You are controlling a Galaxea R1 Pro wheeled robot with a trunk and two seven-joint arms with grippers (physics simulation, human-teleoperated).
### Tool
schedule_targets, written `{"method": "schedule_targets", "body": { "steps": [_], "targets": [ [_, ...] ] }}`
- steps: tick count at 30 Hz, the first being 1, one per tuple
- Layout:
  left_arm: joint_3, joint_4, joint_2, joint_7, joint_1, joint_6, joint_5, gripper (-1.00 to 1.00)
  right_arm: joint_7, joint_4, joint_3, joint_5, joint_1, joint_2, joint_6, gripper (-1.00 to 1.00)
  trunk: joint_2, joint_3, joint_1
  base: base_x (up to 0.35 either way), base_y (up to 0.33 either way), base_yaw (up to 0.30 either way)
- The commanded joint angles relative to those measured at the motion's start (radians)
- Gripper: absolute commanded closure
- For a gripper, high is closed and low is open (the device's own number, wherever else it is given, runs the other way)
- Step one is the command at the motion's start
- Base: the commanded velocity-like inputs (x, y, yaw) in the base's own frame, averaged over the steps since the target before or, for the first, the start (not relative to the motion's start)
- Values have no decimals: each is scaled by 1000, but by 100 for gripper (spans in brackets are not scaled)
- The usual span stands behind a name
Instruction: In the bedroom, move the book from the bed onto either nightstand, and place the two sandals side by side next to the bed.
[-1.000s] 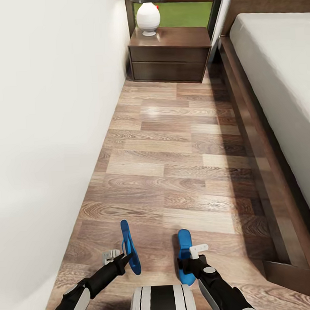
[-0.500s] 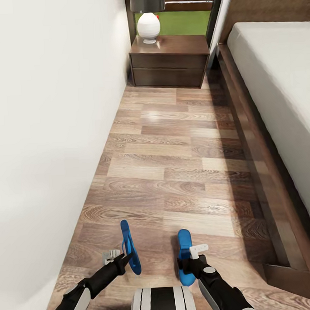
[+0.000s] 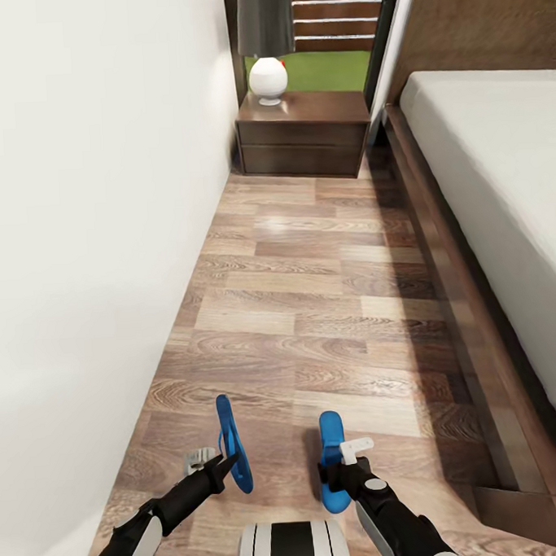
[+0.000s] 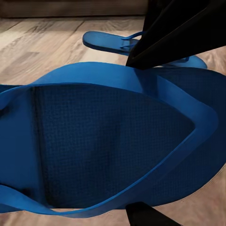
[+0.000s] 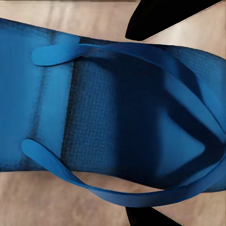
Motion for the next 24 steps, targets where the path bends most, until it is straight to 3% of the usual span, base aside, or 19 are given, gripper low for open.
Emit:
{"method": "schedule_targets", "body": {
  "steps": [1, 14, 18, 20, 24],
  "targets": [
    [1, 0, 0, -4, 0, 11, 9, 100, -5, -2, 4, -4, 0, -1, 6, 100, 0, 3, -1, 0, 0, 0],
    [-1, 4, 1, -4, 0, 10, 10, 100, -4, -5, 3, -4, 0, -2, 5, 100, 3, 54, -6, 0, 0, 0],
    [0, 7, 3, -3, 4, 10, 10, 100, 4, -52, 0, -5, 2, -7, 6, 100, 4, 69, -8, 0, 0, 0],
    [0, 12, 9, -2, 8, 9, 11, 100, 30, -78, -1, -11, 4, -13, 7, 100, 4, 77, -9, 0, 0, 0],
    [-1, 44, 32, -1, 10, 5, 12, 100, 116, -107, -3, -16, 8, -62, 10, 100, 5, 92, -11, 0, 0, 0]
  ]
}}
